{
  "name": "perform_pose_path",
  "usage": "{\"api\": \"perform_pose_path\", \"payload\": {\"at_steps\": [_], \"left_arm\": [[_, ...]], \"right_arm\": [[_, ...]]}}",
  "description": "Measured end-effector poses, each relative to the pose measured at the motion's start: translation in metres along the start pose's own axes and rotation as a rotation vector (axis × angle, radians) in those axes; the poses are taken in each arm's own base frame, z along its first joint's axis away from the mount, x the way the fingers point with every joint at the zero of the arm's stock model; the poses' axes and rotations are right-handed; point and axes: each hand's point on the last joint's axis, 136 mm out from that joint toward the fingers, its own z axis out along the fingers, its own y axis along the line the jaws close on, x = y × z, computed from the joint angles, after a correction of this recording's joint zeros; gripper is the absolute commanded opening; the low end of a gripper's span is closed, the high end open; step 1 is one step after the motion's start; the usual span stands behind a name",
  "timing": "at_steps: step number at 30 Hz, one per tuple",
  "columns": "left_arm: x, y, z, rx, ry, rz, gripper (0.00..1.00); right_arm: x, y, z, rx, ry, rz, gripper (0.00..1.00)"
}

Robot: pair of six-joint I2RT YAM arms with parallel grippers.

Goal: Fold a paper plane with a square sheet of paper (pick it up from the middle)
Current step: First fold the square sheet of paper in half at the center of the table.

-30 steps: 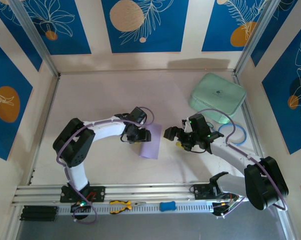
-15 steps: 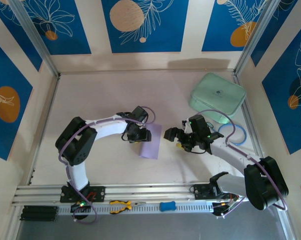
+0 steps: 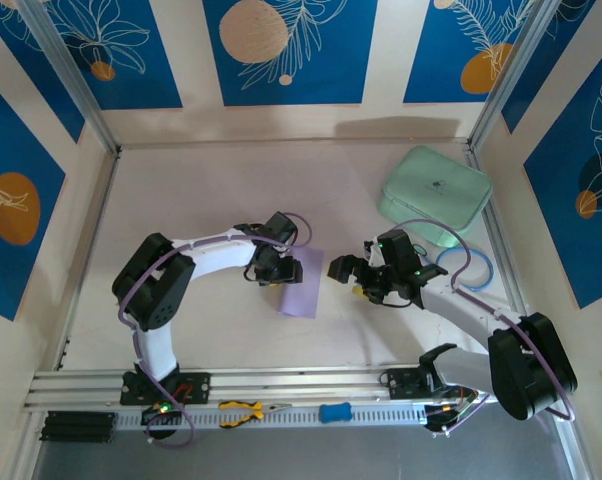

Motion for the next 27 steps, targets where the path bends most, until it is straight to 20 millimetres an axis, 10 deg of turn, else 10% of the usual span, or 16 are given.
{"api": "perform_pose_path", "payload": {"at_steps": [27], "left_arm": [[-0.0002,0.0002,0.0006,-0.019,0.003,0.018,0.61]], "right_arm": [[0.0005,0.0002,0.0002,0.0,0.002,-0.001,1.0]]}}
